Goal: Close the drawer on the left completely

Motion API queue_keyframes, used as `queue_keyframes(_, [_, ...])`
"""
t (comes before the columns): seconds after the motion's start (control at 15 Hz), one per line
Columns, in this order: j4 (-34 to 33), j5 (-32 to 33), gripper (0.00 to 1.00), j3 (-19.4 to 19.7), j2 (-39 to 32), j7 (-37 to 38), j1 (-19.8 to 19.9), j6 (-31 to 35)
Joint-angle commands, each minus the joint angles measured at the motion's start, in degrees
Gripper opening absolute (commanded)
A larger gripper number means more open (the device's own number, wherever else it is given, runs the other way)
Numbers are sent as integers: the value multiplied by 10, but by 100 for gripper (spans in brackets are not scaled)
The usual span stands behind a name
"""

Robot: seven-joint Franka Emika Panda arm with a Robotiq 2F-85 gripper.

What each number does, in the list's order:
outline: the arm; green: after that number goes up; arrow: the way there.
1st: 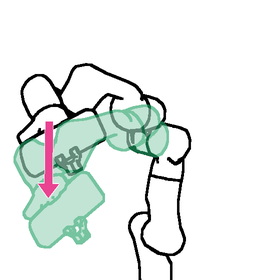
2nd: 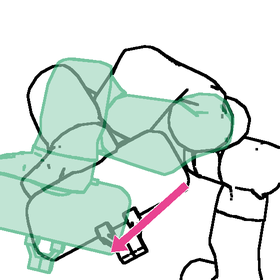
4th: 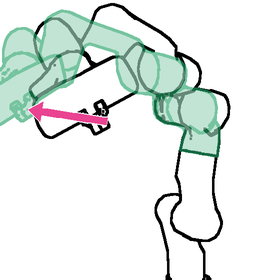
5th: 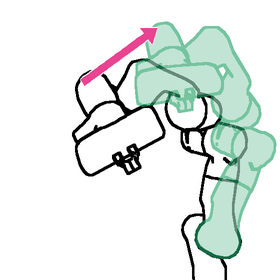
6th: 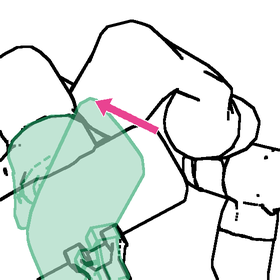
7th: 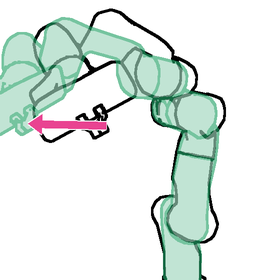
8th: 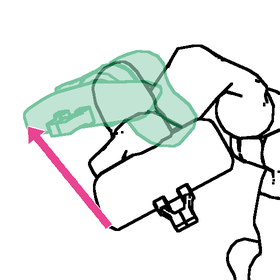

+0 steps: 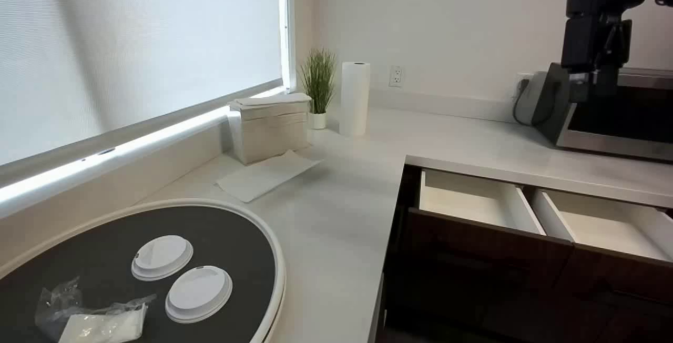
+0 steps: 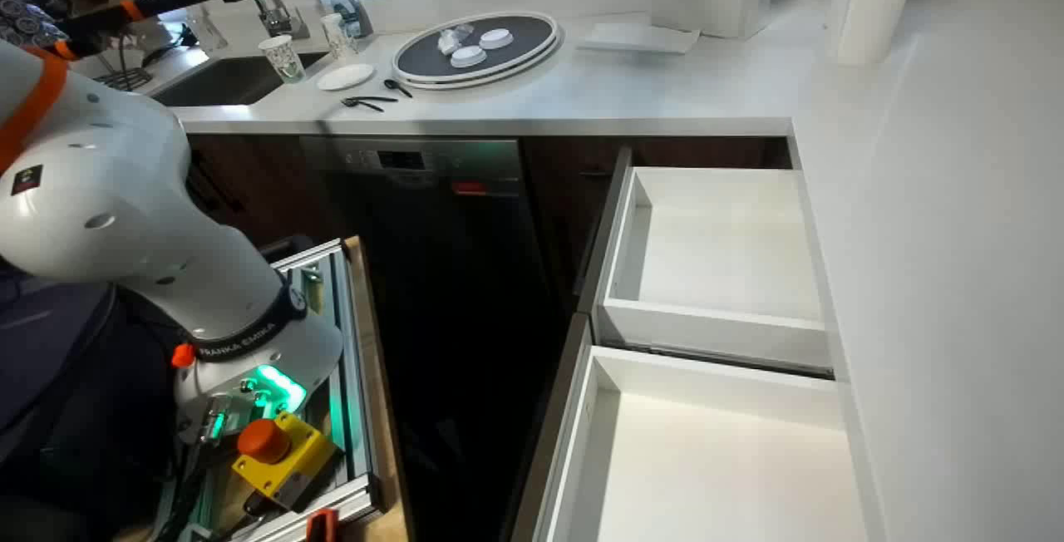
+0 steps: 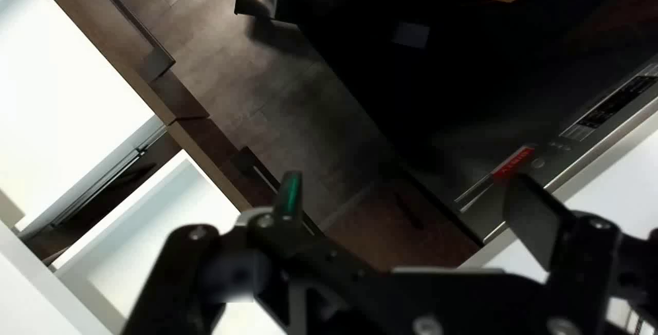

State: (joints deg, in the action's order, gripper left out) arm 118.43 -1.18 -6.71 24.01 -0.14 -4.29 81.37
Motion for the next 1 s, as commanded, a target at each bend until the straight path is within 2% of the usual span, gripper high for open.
queue_keyframes(0.0, [-1, 1, 100, 4, -1, 2, -5, -1])
queue_keyframes(0.4, [-1, 1, 100, 4, -1, 2, -5, -1])
queue_keyframes(0.73, [48, -15, 100, -19, -21, 104, -1, 21])
queue_keyframes(0.93, [102, -31, 100, -32, -36, 203, 6, 50])
